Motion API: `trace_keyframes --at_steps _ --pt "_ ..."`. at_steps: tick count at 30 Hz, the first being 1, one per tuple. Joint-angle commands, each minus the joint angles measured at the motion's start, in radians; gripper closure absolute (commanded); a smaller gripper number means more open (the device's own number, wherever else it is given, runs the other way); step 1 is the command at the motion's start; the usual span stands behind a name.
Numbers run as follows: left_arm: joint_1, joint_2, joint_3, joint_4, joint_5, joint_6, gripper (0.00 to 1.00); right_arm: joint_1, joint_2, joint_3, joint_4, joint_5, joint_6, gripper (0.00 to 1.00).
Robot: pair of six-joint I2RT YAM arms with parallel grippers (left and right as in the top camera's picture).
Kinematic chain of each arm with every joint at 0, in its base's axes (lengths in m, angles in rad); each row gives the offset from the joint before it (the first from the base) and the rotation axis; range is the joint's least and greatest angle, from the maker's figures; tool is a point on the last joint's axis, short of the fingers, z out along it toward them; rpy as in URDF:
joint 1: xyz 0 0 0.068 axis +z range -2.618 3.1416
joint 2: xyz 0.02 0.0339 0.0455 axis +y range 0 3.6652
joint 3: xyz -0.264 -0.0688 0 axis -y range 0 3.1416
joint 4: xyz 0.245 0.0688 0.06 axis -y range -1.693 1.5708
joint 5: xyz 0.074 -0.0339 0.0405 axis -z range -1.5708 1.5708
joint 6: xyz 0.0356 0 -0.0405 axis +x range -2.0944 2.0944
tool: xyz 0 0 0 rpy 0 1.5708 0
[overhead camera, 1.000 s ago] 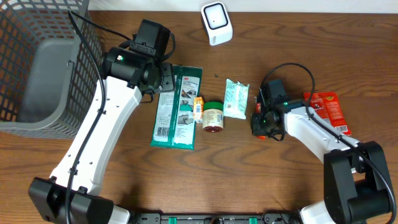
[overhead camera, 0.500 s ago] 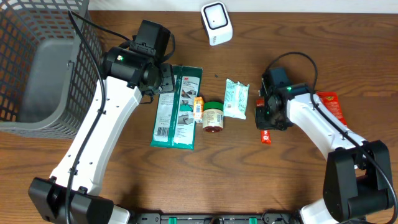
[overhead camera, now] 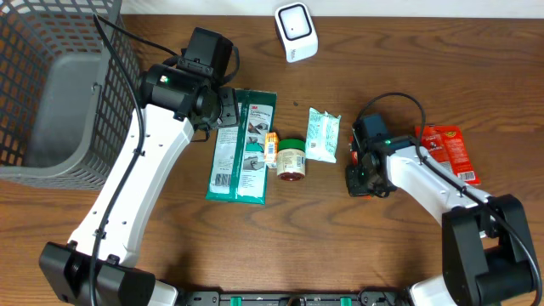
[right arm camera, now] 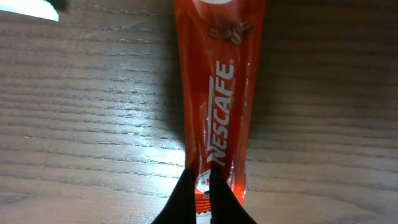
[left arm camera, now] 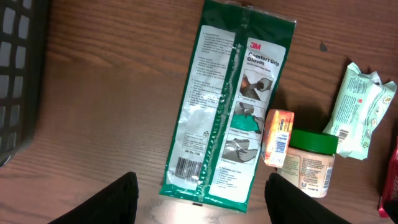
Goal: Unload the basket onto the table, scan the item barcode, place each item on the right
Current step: 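Grasp the red Nescafe stick pack with the right gripper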
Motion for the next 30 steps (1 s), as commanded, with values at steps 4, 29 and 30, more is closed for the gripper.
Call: trace_keyframes --at_steps 4,29,30 --pt "0.005 0.003 0.000 0.010 -0.013 0.006 0.34 -0.013 0.021 0.065 -0.091 0.051 -0.004 0.88" --pt "0.201 0.002 0.000 0.060 -0.013 0.006 0.11 -0.014 0.022 -0.035 0.080 0.083 -0.029 0.59" --pt "0.201 0.002 0.000 0.060 -0.013 0.006 0.11 -0.014 0.022 -0.053 0.103 0.097 -0.030 0.61"
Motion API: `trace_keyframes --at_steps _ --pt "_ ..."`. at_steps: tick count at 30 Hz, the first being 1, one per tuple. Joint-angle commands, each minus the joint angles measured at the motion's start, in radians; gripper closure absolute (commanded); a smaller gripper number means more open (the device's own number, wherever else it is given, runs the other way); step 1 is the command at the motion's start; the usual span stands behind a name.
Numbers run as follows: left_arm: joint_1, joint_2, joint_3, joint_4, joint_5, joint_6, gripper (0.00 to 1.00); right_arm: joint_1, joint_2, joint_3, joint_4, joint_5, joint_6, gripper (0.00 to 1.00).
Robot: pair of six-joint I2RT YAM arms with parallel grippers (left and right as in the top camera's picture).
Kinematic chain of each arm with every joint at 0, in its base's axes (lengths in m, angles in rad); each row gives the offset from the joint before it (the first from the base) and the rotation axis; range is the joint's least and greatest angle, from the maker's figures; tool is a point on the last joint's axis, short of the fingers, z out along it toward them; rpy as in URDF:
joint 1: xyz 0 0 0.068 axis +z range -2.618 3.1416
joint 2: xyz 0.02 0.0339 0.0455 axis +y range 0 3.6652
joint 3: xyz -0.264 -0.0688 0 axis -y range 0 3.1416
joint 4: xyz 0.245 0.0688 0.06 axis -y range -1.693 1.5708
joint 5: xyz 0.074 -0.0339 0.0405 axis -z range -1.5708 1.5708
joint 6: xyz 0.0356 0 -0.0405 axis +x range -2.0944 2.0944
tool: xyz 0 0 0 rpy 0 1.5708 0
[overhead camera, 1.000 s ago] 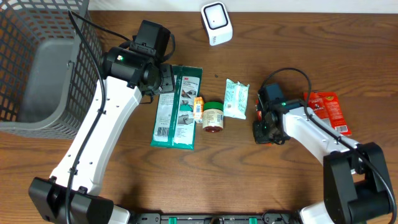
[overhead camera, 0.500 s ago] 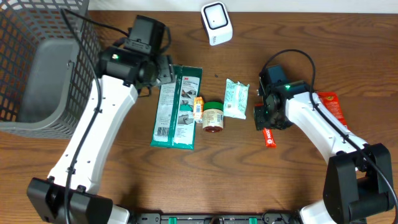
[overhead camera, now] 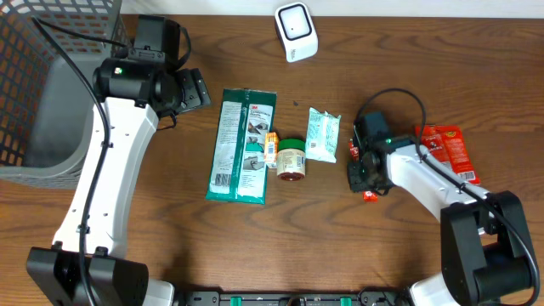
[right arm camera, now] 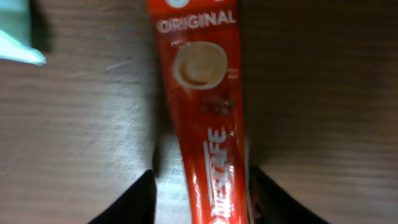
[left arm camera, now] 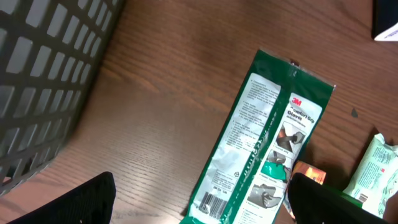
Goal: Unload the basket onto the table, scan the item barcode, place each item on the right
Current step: 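Grasp the red Nescafe stick pack with the right gripper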
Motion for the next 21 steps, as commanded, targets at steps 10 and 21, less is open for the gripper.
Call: trace_keyframes --at_steps 10,21 --pt "0.003 0.002 0.000 -0.006 -0.013 0.006 0.11 -0.003 0.004 -0.157 0.151 0.105 0.000 0.82" --pt "0.003 0.002 0.000 -0.006 -0.013 0.006 0.11 -0.003 0.004 -0.132 0.042 0.038 0.005 0.64"
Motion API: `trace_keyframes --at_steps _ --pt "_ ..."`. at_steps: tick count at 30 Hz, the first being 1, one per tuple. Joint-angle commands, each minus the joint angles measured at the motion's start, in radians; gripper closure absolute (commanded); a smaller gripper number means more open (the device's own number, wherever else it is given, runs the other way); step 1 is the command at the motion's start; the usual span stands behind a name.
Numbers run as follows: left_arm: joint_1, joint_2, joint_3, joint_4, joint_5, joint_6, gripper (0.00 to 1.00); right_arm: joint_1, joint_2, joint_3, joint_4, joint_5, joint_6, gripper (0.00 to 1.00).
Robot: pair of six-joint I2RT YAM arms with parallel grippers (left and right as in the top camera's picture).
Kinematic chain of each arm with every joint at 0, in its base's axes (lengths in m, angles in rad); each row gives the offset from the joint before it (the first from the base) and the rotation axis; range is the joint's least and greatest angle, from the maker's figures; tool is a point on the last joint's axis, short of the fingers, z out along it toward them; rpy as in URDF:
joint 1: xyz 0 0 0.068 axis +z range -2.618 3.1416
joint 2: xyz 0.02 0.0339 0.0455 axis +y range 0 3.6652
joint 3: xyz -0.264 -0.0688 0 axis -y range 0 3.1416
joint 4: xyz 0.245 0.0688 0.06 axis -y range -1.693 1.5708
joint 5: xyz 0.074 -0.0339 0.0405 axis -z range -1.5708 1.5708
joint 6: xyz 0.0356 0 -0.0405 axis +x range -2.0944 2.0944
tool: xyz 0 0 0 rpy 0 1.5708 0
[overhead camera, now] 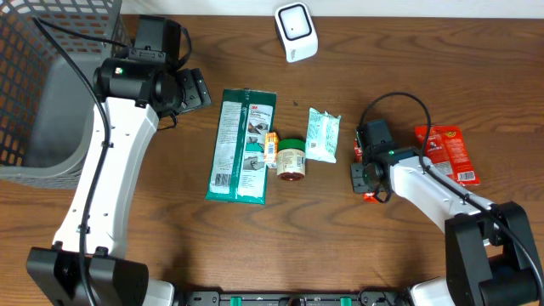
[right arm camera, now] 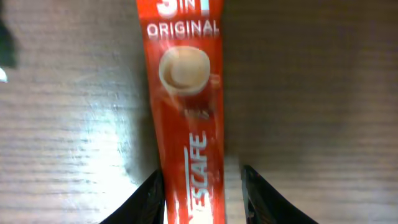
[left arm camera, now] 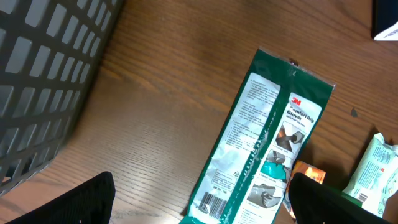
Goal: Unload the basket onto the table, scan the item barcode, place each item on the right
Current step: 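Grasp the red Nescafe stick pack with the right gripper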
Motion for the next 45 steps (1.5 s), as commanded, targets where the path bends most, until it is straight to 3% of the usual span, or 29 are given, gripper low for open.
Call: trace_keyframes --at_steps 1,15,22,45 --pt "0.003 0.002 0.000 -0.006 -0.013 0.006 0.10 -0.003 0.056 -0.049 -0.060 -0.049 0.006 0.65" --pt "0.003 0.002 0.000 -0.006 -0.013 0.006 0.10 -0.003 0.056 -0.049 -0.090 -0.096 0.006 0.75" --pt "0.003 0.002 0.000 -0.006 -0.013 0.006 0.10 -0.003 0.056 -0.049 -0.071 -0.095 0.006 0.99" --pt "0.003 0.002 0.000 -0.006 -0.013 0.006 0.10 -0.003 0.056 -0.049 -0.063 -0.096 0.006 0.99"
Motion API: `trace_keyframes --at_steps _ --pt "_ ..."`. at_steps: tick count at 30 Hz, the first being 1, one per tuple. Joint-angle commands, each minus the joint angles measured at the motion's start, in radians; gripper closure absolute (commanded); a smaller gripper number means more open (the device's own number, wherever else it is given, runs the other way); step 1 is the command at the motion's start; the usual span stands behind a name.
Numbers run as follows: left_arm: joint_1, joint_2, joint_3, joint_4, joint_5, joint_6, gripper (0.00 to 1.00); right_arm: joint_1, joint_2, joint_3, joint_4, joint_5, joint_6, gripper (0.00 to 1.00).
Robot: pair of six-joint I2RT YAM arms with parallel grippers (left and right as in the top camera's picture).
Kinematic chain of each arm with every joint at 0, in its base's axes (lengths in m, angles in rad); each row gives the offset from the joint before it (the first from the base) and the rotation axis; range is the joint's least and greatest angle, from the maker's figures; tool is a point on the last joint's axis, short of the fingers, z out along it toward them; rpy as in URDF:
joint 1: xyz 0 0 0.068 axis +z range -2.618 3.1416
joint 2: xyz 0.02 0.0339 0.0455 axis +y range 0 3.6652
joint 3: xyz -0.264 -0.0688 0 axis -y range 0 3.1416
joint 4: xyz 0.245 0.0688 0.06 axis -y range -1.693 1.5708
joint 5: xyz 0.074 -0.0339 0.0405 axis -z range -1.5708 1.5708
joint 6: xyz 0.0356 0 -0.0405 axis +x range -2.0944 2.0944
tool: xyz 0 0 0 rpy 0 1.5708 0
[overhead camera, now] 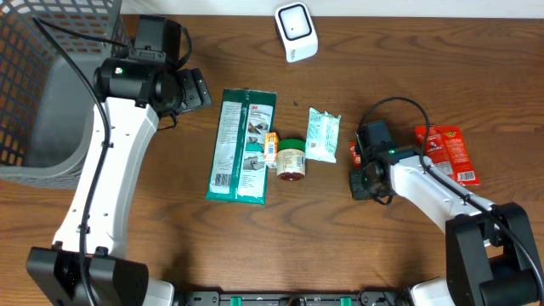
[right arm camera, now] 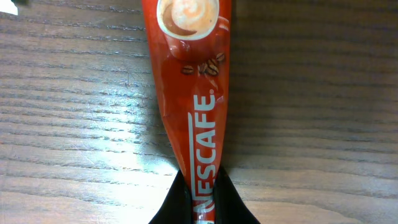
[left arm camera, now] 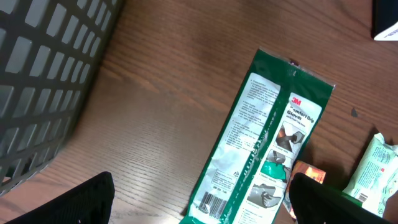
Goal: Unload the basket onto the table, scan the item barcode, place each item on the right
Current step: 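Grasp the red Nescafe stick pack with the right gripper, then raise the stick pack with the right gripper up to the scanner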
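Observation:
A red Nescafe stick sachet [right arm camera: 193, 93] lies flat on the wooden table, its length running away from the right wrist camera. My right gripper [right arm camera: 202, 202] is shut on its near end, both fingers pinching the foil. From overhead the right gripper [overhead camera: 365, 180] covers most of the sachet. The white barcode scanner [overhead camera: 295, 31] stands at the table's far edge. My left gripper [left arm camera: 202, 205] is open and holds nothing, hovering near the green 3M gloves pack [left arm camera: 261, 143]. Overhead, the left gripper [overhead camera: 194, 92] sits by the basket.
A grey mesh basket [overhead camera: 51, 85] fills the far left. The green gloves pack [overhead camera: 242, 146], a small orange box [overhead camera: 271, 146], a green-lidded jar [overhead camera: 291, 160] and a white-green tissue pack [overhead camera: 322, 134] lie mid-table. A red packet [overhead camera: 448, 153] lies right of the right arm.
My right gripper was open with its fingers on either side of the Nescafe sachet; now it is shut on the sachet's near end. The left arm has not moved.
First my right gripper was shut at the sachet's end and the left hung open over the gloves pack. Then the right stood open astride the sachet and the left had moved toward the basket. The right stayed open, and now pinches the sachet.

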Motion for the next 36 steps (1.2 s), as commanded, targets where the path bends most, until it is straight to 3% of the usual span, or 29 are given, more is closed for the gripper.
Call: trace_keyframes --at_steps 1,9,17,27,36 --pt "0.003 0.002 0.000 -0.006 -0.013 0.006 0.10 -0.003 0.058 -0.056 0.004 -0.009 0.005 0.99" --pt "0.003 0.002 0.000 -0.006 -0.013 0.006 0.10 -0.003 0.057 -0.048 -0.013 -0.009 0.004 0.99" --pt "0.003 0.002 0.000 -0.006 -0.013 0.006 0.10 -0.003 0.001 0.145 -0.180 -0.017 0.003 0.99" --pt "0.003 0.002 0.000 -0.006 -0.013 0.006 0.10 -0.003 -0.059 0.549 -0.503 -0.016 -0.027 0.99" --pt "0.003 0.002 0.000 -0.006 -0.013 0.006 0.10 -0.003 0.063 1.098 -0.822 -0.027 -0.026 0.99"
